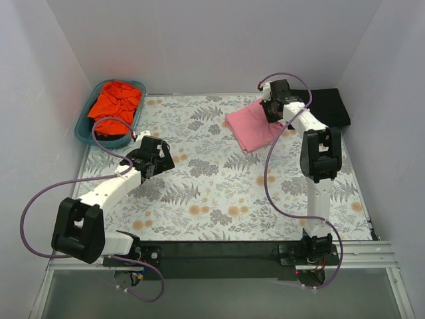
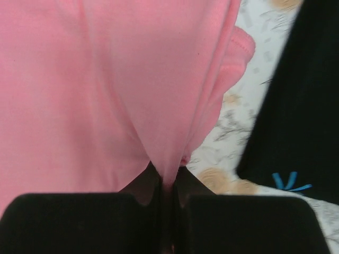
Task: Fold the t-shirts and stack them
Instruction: Neatly place the folded tshirt to the corner
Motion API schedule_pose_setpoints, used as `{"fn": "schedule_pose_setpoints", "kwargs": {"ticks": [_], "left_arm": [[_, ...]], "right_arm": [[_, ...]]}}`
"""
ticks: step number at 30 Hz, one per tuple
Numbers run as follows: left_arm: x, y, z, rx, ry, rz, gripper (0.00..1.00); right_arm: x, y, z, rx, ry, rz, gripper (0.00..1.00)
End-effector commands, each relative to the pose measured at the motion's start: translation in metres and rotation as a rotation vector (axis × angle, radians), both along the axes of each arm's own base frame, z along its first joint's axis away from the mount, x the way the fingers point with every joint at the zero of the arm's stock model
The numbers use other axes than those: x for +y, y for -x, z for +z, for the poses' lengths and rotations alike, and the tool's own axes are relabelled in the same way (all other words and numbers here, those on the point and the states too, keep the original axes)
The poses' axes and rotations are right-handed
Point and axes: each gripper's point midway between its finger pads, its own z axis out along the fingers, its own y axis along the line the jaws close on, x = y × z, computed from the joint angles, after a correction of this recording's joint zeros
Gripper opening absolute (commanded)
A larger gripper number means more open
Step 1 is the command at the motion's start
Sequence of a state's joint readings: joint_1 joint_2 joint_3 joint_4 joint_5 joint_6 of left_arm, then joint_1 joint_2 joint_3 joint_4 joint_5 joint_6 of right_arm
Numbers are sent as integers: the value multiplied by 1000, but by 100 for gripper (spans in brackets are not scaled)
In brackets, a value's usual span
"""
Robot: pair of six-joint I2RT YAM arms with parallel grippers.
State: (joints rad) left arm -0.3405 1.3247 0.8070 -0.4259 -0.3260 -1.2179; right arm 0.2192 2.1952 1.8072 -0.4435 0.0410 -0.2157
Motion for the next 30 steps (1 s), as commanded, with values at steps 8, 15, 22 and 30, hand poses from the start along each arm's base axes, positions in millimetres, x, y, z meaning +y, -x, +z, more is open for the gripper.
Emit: {"fn": "schedule_pose_setpoints", "kwargs": {"ticks": [8, 15, 22, 30], "left_arm": [[21, 5, -21, 50, -77, 119, 98], [28, 9, -38, 97, -119, 144, 98], [28, 11, -44, 120, -138, 133, 98], [27, 10, -43, 114, -141, 121, 98]], "right_arm": [[-69, -90, 66, -266, 355, -91, 1], [-104, -111, 88, -356, 422, -196, 1], [-128, -108, 94, -374, 490, -283, 1], [-140, -98, 119, -412, 522, -333, 1]]}}
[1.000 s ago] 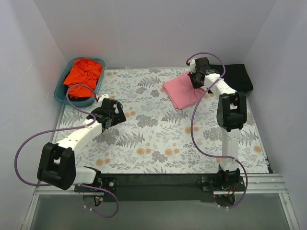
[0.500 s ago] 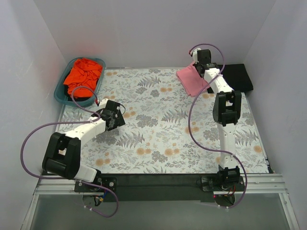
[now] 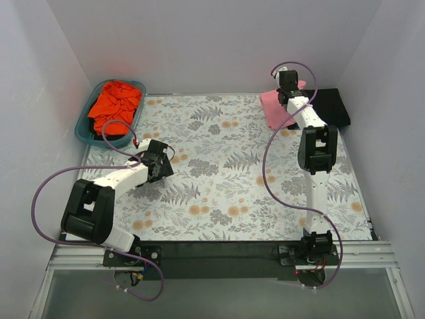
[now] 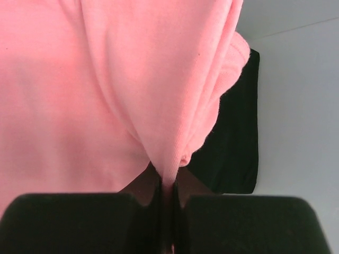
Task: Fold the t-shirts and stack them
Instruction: Neatly place the folded tshirt to the corner
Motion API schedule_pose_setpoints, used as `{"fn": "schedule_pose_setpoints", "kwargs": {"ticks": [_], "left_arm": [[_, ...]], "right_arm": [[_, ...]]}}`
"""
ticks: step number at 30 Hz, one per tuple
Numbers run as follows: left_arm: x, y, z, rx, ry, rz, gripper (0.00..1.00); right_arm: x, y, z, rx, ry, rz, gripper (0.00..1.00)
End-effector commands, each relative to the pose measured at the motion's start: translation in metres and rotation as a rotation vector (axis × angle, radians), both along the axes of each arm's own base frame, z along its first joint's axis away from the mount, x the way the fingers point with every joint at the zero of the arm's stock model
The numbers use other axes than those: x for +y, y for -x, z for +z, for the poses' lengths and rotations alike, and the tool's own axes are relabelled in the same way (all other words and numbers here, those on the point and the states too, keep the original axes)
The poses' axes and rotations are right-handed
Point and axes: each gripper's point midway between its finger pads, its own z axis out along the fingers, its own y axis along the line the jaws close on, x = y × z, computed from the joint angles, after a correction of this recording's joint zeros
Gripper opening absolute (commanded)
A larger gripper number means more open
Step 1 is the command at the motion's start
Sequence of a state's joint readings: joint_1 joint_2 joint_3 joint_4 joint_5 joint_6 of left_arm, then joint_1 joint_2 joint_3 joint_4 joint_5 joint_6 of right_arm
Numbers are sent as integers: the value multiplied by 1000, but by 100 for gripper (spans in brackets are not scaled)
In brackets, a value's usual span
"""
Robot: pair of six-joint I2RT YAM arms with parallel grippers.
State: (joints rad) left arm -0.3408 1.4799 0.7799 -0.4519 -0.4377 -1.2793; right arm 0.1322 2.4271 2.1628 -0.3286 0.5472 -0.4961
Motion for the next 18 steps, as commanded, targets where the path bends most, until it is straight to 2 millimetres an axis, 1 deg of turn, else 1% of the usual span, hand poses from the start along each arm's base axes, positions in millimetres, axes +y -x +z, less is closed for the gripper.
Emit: {"fn": "schedule_pose_setpoints", "kwargs": {"ticks": [1, 3, 5, 9, 12, 15, 18], "left_arm": [[2, -6, 10, -39, -24, 6, 98], [1, -6, 11, -44, -25, 2, 98], [-1, -6, 11, -42, -28, -6, 98], [-2, -5, 11, -43, -41, -13, 98], [-2, -6, 11, -44, -44, -16, 98], [-3, -6, 11, -44, -45, -20, 98], [-5, -5, 11, -42, -49, -27, 98]], "right_arm": [[-10, -3, 77, -179, 37, -48, 1], [-16, 2, 82, -191, 55, -69, 1], [-19, 2, 88, -212, 58, -76, 1], [-18, 1, 108, -258, 46, -72, 1], [-19, 1, 117, -280, 50, -70, 1], [-19, 1, 123, -292, 61, -66, 1], [-24, 3, 123, -293, 80, -80, 1]]}}
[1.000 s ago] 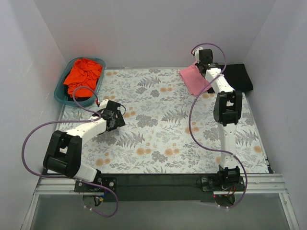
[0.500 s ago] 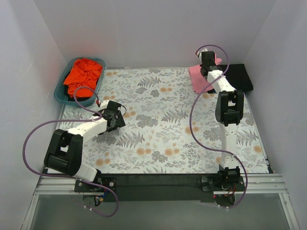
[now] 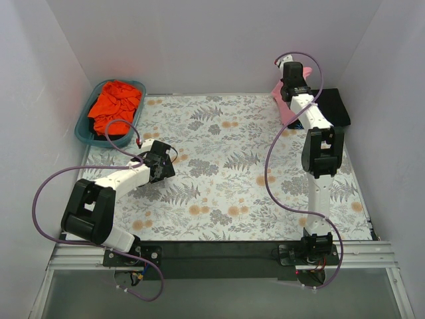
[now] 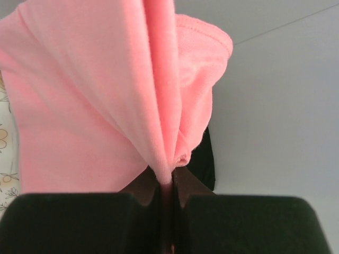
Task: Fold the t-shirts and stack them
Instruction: Neatly place the folded tshirt to the corner
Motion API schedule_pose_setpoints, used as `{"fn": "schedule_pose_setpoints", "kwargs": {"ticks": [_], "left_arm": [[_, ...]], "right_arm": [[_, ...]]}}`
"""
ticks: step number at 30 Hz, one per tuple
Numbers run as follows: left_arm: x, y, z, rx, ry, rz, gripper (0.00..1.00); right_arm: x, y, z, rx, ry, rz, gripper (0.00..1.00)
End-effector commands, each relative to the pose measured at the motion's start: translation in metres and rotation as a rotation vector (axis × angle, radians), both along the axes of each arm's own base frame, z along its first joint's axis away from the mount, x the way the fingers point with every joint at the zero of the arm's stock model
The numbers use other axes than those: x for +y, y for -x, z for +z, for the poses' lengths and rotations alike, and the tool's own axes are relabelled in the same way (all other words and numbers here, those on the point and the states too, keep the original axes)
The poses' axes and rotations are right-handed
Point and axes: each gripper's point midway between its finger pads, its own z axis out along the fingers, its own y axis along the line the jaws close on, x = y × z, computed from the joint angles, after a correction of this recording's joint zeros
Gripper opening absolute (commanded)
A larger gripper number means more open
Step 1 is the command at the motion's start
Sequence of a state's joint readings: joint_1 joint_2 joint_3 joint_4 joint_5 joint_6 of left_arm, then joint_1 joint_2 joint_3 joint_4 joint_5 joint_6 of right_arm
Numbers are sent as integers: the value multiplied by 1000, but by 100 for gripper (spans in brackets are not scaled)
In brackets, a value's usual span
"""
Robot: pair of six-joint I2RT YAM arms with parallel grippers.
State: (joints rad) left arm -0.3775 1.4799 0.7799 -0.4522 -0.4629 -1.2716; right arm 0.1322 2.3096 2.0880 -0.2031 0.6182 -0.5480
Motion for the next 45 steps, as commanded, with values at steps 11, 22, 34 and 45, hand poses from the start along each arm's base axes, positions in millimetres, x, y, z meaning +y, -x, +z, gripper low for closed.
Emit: {"fn": "schedule_pose_setpoints", "kwargs": {"ticks": [11, 22, 34, 45], "left_arm": [[-1, -6, 8, -33, -38, -9, 98], [-2, -5, 3, -13, -58, -13, 98], [-2, -4, -4, 6, -72, -18, 98], [-2, -2, -7, 16, -83, -22, 98]], "right_arm": [[-25, 5, 51, -136, 34, -83, 1], [-62, -3, 8, -114, 70, -135, 1], [-79, -21, -32, -114, 159, -142, 1], [-103, -11, -54, -94, 192, -244, 1]]}}
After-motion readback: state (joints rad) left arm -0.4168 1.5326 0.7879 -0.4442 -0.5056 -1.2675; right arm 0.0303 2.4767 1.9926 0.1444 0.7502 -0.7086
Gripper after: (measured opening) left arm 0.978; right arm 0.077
